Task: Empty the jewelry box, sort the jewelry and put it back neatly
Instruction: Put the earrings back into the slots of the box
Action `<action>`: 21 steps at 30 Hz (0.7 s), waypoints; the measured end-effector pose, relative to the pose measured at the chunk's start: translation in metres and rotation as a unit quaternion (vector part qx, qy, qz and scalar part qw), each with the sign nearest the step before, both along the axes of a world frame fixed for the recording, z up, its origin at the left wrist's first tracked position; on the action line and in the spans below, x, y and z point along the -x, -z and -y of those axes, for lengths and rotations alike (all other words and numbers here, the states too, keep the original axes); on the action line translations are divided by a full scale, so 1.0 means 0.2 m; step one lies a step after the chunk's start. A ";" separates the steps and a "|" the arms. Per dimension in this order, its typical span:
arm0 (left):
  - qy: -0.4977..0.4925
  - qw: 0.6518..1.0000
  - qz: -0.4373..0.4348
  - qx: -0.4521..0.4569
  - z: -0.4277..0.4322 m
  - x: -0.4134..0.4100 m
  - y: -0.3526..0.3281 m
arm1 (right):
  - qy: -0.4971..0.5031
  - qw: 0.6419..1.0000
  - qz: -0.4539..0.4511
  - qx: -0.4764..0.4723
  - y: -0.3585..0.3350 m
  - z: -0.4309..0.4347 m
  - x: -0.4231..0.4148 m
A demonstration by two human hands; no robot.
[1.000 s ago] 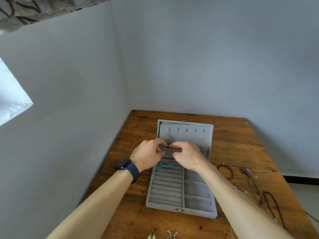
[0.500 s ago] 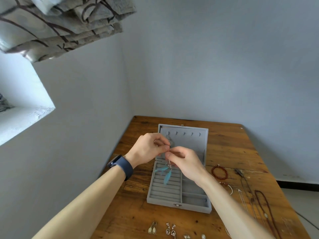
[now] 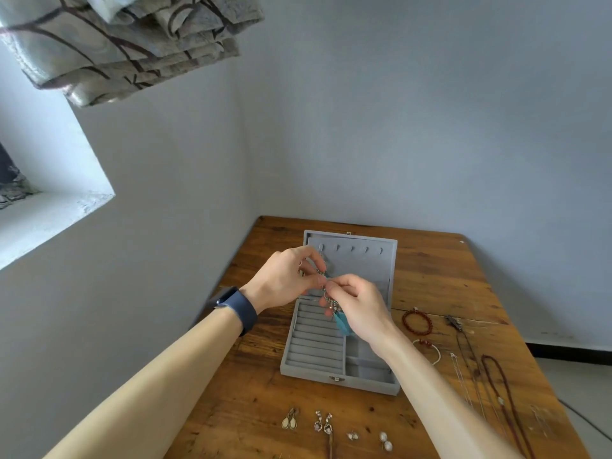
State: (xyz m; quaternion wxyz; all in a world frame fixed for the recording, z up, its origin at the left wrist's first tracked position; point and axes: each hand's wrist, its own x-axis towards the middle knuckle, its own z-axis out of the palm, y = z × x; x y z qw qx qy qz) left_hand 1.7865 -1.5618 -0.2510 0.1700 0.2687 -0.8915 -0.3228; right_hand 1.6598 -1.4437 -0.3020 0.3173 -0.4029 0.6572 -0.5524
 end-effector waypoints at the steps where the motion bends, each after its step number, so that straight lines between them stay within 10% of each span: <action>1: -0.006 1.000 0.002 0.000 0.01 0.01 0.02 | 0.006 1.000 -0.010 -0.004 0.01 0.01 0.01; 15: -0.177 0.953 -0.037 -0.244 0.40 0.24 0.27 | 0.143 0.989 0.002 -0.030 0.06 0.45 0.19; 21: -0.168 0.968 -0.040 -0.180 0.44 0.23 0.33 | 0.179 0.981 0.012 -0.070 0.05 0.55 0.15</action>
